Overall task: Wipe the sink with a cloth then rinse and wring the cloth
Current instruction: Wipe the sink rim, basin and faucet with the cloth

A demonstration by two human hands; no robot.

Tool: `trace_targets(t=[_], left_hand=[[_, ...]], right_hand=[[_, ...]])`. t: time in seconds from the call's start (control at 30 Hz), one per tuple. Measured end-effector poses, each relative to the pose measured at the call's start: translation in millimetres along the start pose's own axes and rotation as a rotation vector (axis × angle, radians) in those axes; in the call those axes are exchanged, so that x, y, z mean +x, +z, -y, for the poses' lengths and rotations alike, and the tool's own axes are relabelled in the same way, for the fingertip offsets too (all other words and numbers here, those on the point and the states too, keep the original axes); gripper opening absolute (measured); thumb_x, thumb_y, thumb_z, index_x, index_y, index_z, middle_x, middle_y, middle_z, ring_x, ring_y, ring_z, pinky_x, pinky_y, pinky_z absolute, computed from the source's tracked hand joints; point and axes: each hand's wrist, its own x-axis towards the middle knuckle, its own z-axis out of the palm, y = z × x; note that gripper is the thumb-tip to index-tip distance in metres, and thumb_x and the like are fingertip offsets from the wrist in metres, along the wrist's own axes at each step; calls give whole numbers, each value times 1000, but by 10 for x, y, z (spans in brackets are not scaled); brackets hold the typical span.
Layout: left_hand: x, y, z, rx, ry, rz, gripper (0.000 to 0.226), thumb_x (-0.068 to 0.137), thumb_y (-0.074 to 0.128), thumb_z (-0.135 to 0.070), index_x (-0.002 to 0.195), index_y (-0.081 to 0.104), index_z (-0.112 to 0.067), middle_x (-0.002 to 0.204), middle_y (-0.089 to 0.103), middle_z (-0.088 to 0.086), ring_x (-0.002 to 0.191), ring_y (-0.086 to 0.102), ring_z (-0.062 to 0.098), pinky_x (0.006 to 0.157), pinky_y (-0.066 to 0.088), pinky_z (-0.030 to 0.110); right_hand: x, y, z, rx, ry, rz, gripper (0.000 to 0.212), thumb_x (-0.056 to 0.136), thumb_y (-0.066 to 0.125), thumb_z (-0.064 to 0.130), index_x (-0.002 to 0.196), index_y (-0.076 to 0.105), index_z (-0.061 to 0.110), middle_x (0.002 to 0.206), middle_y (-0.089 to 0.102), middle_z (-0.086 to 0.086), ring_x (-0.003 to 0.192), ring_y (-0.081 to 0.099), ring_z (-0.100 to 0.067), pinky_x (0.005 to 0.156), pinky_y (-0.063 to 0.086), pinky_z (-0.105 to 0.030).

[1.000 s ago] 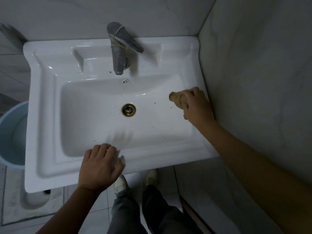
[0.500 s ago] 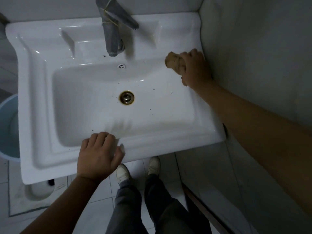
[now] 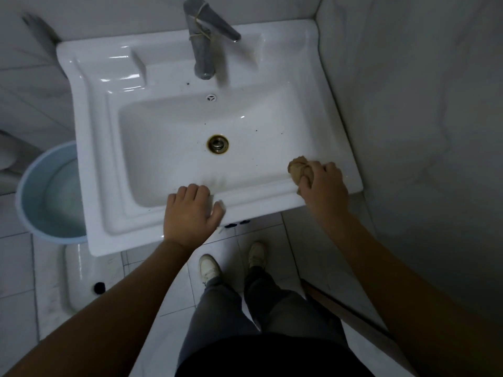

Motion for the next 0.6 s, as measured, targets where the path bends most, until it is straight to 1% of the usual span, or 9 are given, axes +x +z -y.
trace_targets(t=[0.1,0.23,0.33,0.43,0.53,0.6], left_hand=[[-80,-130,82,-51,30,12,37,94,49,-45,101,64,-12,99,65,8,87,58,29,78,41,39],[-376,-373,505,-15,31,21,47,93,45,-49,115,65,-13,119,66,9,105,60,31,89,43,42],[-659,-545,959,47,-29,34,51,93,43,-54,122,61,-15,127,62,9,115,57,29,95,41,43],[-898,-649,1298,104,-91,47,54,95,41,-55,129,58,-17,135,59,9,124,53,28,98,41,45],[-1009,-624,1404,162,-13,104,51,97,42,-52,132,58,-19,143,56,9,139,45,29,107,39,50],[-1025,-579,1402,162,-5,107,48,98,43,-50,131,59,-19,144,55,9,143,42,28,111,36,50]], right_hand=[[-210,92,378,3,-64,51,36,95,48,28,128,54,13,117,53,-16,108,51,-31,78,48,-40],[-620,305,1049,19,-244,60,33,92,51,29,122,57,14,111,54,-13,103,51,-29,76,45,-38],[-910,514,1640,74,-388,83,38,91,54,30,126,58,16,110,56,-11,102,51,-28,80,45,-38],[-1120,706,2165,133,-523,132,48,92,54,28,139,52,18,112,57,-11,103,52,-28,86,46,-38],[-1209,798,2423,137,-605,177,49,94,51,29,142,49,20,114,56,-10,103,51,-27,87,45,-37],[-1176,784,2361,146,-637,173,48,94,52,29,141,50,21,111,57,-8,101,52,-25,83,44,-35]])
